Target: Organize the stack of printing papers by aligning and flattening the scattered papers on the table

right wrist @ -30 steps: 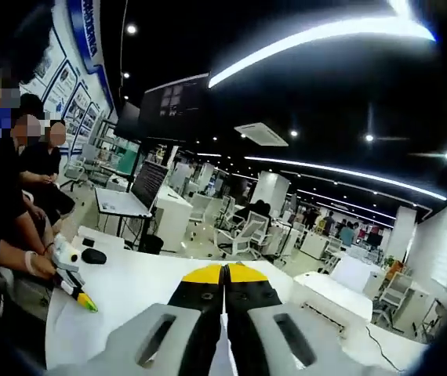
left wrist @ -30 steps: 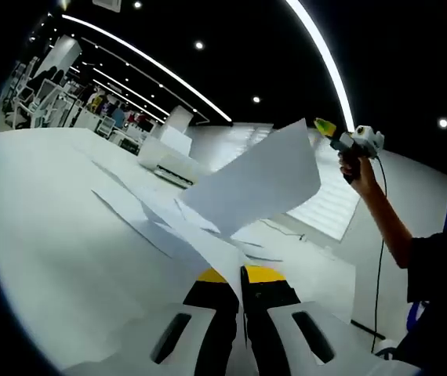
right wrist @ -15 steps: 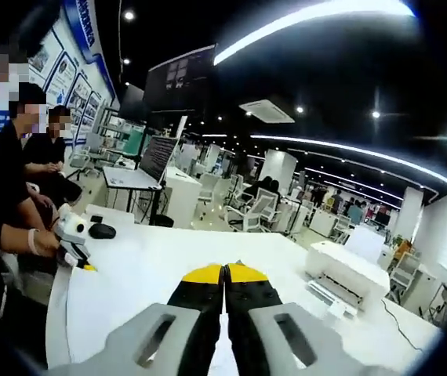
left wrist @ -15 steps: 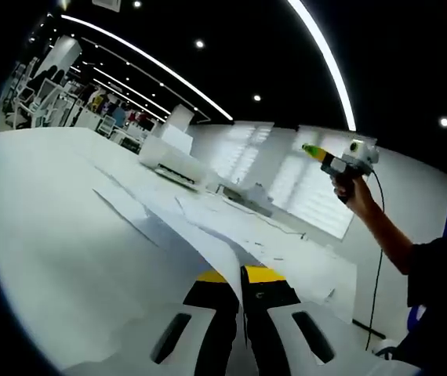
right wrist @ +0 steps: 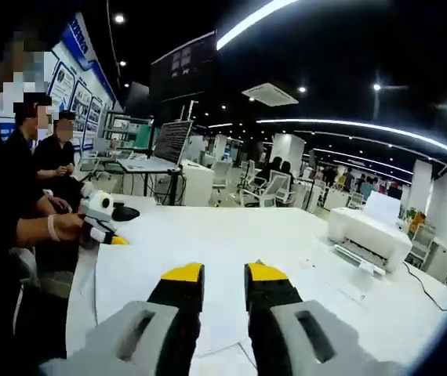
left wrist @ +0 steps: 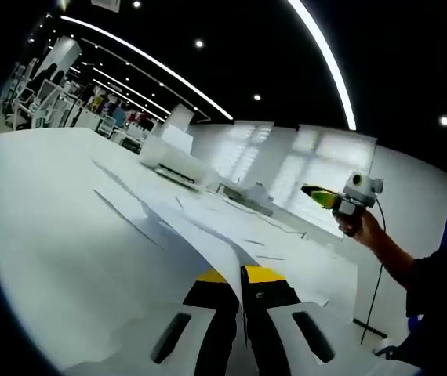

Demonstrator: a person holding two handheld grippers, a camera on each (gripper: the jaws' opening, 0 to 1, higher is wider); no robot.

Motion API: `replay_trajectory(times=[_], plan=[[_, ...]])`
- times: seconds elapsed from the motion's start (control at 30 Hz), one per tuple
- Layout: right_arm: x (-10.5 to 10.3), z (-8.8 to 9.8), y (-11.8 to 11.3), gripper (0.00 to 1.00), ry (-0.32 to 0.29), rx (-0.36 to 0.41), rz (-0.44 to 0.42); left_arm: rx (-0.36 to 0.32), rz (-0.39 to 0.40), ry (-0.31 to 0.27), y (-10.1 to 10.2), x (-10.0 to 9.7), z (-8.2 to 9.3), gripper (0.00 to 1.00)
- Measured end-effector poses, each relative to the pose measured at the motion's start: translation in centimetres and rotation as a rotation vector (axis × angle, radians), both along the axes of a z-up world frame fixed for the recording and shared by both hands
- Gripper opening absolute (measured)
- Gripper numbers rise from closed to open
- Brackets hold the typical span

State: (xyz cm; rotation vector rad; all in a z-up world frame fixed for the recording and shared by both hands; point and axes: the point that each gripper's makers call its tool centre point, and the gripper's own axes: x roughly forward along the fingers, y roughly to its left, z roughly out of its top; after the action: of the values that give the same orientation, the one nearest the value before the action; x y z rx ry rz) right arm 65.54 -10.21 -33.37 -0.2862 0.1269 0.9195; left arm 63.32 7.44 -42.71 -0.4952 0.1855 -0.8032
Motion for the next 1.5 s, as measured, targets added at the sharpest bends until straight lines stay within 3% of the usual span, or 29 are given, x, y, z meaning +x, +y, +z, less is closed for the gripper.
replay_trajectory(times=[0.03, 0.07, 0.13, 0.23, 0.47, 0.77, 0.97, 1.07, 1.13, 1.27, 1.37, 1.5], plan=[[-0.8, -0.6, 0.3, 0.36, -0.031, -0.033, -0.004, 0.000, 0.001, -0.001, 0.0, 0.0, 0.0, 0.06], [-1.7, -1.3, 0.9, 0.37, -0.077, -0.063, -0.009, -0.001, 0.002, 0.000, 0.0, 0.0, 0.0, 0.06], [-3.2, -2.7, 2.1, 0.37, -0.112, -0.115, 0.000, -0.001, 0.003, -0.001, 0.0, 0.0, 0.0, 0.06], [-5.9, -5.3, 4.5, 0.36, -0.149, -0.177, 0.022, 0.001, 0.002, 0.000, 0.0, 0.0, 0.0, 0.06], [-9.1, -7.7, 6.6, 0.36, -0.186, -0.266, 0.046, 0.002, -0.002, 0.006, 0.0, 0.0, -0.1, 0.06], [-10.3, -9.2, 7.8, 0.36, -0.154, -0.268, 0.055, 0.004, 0.001, 0.002, 0.0, 0.0, 0.0, 0.06], [-9.4, -10.4, 9.3, 0.36, -0.190, -0.297, 0.039, 0.007, 0.003, -0.001, -0.2, -0.1, 0.0, 0.06], [-8.3, -10.8, 9.7, 0.34, -0.245, -0.349, 0.004, 0.006, 0.003, -0.001, -0.2, -0.1, 0.0, 0.06], [-7.7, -10.9, 9.9, 0.26, -0.304, -0.396, -0.017, 0.006, 0.003, -0.002, -0.2, -0.2, 0.0, 0.06], [-7.3, -10.7, 10.1, 0.13, -0.472, -0.528, -0.026, 0.004, 0.003, -0.001, -0.2, -0.1, 0.0, 0.06], [-7.5, -10.6, 10.5, 0.10, -0.465, -0.501, -0.038, 0.004, 0.003, -0.002, -0.2, -0.2, 0.0, 0.06], [-6.8, -10.3, 10.1, 0.00, -0.548, -0.600, -0.065, 0.002, 0.003, -0.004, -0.1, -0.2, 0.0, 0.06]])
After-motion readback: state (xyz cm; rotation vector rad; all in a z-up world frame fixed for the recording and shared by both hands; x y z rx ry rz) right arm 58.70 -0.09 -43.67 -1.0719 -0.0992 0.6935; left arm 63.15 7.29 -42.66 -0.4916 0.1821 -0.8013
